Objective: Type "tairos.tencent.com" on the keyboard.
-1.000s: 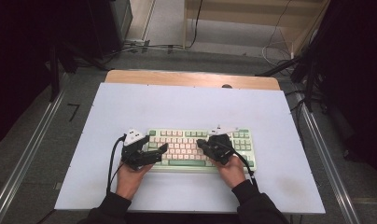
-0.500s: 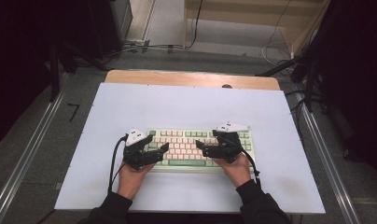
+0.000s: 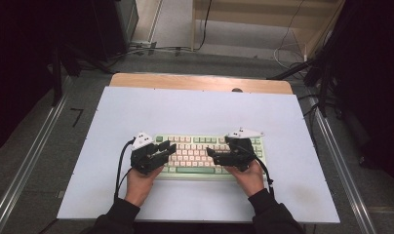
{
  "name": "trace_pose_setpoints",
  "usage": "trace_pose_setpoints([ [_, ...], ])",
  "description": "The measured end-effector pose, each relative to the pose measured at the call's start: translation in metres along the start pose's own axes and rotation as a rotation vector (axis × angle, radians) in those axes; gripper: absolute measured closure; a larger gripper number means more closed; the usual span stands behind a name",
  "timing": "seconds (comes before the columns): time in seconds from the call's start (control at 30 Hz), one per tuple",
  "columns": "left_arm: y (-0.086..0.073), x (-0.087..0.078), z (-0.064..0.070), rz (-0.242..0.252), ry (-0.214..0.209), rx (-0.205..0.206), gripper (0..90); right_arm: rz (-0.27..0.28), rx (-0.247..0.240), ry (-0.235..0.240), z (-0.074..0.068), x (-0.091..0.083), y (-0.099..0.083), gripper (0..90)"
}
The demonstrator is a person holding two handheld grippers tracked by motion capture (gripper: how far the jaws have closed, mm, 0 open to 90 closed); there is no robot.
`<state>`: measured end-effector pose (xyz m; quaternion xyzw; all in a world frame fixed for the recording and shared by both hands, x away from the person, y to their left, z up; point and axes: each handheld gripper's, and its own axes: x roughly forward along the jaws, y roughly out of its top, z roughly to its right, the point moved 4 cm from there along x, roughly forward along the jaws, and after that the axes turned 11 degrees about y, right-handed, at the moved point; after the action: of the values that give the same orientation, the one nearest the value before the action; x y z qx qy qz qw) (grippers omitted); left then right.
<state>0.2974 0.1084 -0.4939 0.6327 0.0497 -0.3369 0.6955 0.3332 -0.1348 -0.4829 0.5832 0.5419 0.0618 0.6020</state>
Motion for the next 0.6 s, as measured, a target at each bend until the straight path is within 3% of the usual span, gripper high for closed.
trace_pose_setpoints([
  [0.1, 0.002, 0.006, 0.006, -0.019, -0.025, 0.024, 90.0, 0.002, 0.004, -0.006, 0.002, -0.003, -0.002, 14.2],
  [0.27, 0.004, 0.017, 0.017, -0.033, 0.008, 0.1, 90.0, 0.004, 0.016, -0.022, 0.005, -0.008, -0.005, 14.2],
  [0.4, 0.003, 0.027, 0.024, -0.086, 0.033, 0.149, 90.0, 0.007, 0.028, -0.034, 0.008, -0.012, -0.008, 14.2],
  [0.6, 0.0, 0.037, 0.028, -0.153, 0.05, 0.182, 90.0, 0.008, 0.035, -0.046, 0.01, -0.014, -0.01, 14.3],
])
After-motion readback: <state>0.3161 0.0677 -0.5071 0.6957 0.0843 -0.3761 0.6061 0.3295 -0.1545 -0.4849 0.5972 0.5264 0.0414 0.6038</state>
